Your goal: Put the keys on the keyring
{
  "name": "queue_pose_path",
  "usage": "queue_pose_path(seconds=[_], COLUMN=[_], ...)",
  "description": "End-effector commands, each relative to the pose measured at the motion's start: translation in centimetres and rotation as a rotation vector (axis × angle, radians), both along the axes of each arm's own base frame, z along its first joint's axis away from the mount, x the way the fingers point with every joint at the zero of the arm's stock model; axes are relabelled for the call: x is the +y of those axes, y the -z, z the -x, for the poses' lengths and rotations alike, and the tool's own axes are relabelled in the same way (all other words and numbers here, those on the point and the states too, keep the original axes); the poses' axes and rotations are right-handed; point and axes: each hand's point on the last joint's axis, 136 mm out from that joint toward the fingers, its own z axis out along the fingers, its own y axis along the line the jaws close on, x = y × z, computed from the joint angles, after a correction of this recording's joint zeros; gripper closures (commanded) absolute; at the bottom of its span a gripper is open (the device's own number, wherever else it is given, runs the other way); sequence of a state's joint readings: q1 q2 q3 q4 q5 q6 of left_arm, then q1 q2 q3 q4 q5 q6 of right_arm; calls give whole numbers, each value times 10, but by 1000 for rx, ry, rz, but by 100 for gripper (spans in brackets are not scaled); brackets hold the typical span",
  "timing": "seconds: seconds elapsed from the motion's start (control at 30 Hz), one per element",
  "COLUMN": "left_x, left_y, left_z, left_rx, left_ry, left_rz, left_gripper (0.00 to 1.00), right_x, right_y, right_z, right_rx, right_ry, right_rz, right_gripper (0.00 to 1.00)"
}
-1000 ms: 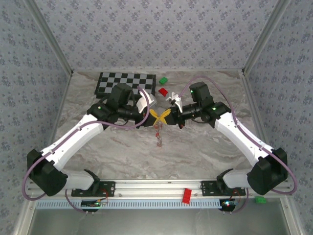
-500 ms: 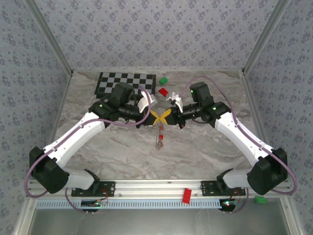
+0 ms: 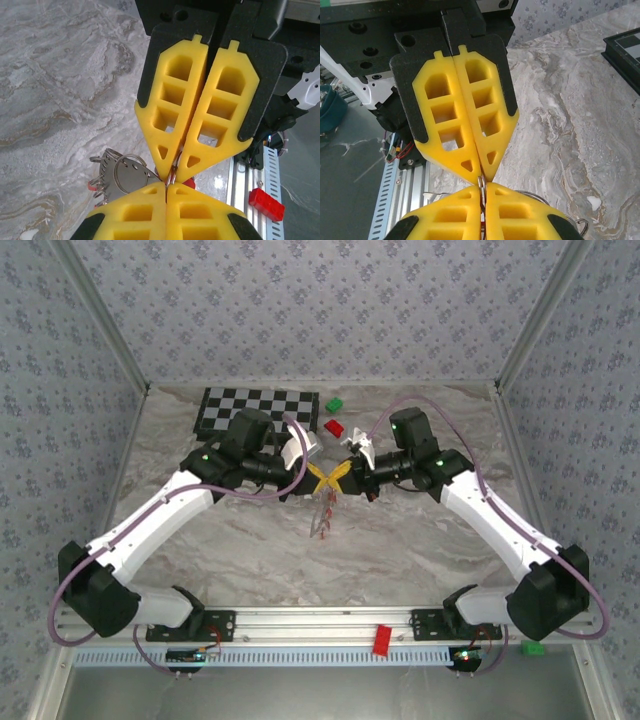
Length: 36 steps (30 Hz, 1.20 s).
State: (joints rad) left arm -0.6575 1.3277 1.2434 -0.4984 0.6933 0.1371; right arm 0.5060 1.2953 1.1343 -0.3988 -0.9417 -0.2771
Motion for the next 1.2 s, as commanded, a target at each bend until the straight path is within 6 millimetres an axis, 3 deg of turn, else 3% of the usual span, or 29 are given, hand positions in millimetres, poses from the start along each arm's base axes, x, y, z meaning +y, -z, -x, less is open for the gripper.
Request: queue_pose_path(seconds=[0.0, 0.07, 0.13, 0.63, 1.17], left_x=[-1, -1, 0, 3, 2], left_y=[-19, -21, -22, -26, -31], left_z=[1, 0, 0, 1, 5], left_rx=[-55, -60, -63, -80, -81], left_ry=[-2, -7, -10, -22, -9], left_rz=[54, 56, 57, 62, 97], left_gripper=[100, 100, 100, 100, 100], right_x=[-1, -2, -2, -5, -5], right_y=[-20, -18, -16, -1, -5], right_z=[8, 7, 8, 7, 7], right_rx=[-45, -40, -35, 2, -5], right_ry=[-22, -19, -22, -19, -12], right_rz=[-56, -49, -44, -8, -54], right_gripper=[90, 79, 77, 77, 81])
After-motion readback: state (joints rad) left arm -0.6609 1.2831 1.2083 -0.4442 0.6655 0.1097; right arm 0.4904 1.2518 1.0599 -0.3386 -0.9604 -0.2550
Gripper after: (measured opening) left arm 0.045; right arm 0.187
